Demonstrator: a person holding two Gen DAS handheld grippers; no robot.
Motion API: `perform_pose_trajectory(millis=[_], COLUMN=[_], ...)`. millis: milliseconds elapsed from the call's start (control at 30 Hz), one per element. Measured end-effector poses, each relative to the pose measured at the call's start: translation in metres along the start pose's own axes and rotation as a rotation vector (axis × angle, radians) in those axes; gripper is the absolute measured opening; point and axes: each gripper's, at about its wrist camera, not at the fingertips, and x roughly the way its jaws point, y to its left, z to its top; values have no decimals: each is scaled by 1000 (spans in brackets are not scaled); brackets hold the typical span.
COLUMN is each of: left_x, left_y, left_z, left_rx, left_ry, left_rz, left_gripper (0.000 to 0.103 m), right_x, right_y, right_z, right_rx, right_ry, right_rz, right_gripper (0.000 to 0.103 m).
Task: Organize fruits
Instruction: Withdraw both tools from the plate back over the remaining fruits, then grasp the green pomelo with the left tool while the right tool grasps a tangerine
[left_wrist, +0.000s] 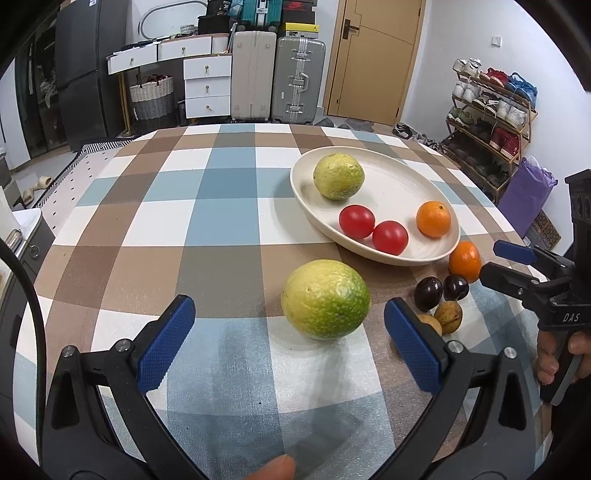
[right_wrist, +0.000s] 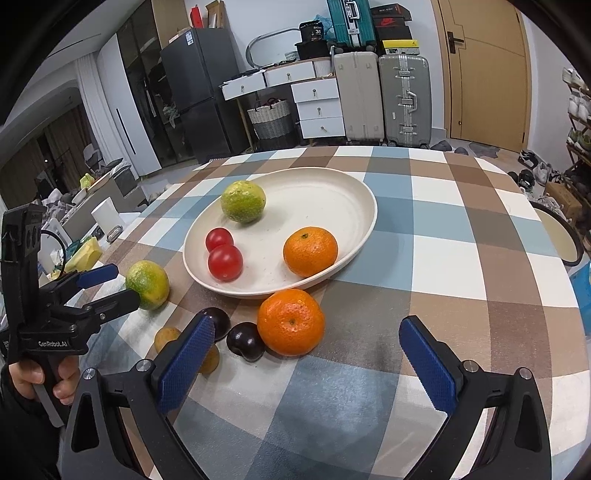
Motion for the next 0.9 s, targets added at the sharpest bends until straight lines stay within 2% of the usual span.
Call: perform_pose_trajectory(millis=[167, 333, 467, 600, 700, 800, 900], left_x=[2, 5, 6, 11, 14, 18, 22], left_y=[0, -1, -1, -1, 0, -1, -4], left_z=[-1, -1, -1, 0, 1, 3, 3], left_rx=[-5, -1, 6, -7, -21, -21, -5], left_ry=[11, 21, 29, 46, 55, 65, 80], left_rz=[9, 13, 13, 6, -11, -12, -24], left_gripper=[102, 102, 102, 102, 102, 98, 84], right_x=[3, 9, 12, 15, 16, 16, 15], right_y=[-2, 0, 1, -1, -3, -3, -3], right_z=[1, 1, 1, 1, 1, 1, 1], right_rx=[10, 10, 19, 39, 51, 50, 50], right_ry=[16, 44, 55, 68, 71, 67, 62], right_rz=[12, 37, 67, 89, 100, 97, 91], right_gripper=[99, 81, 74, 63, 61, 60, 60])
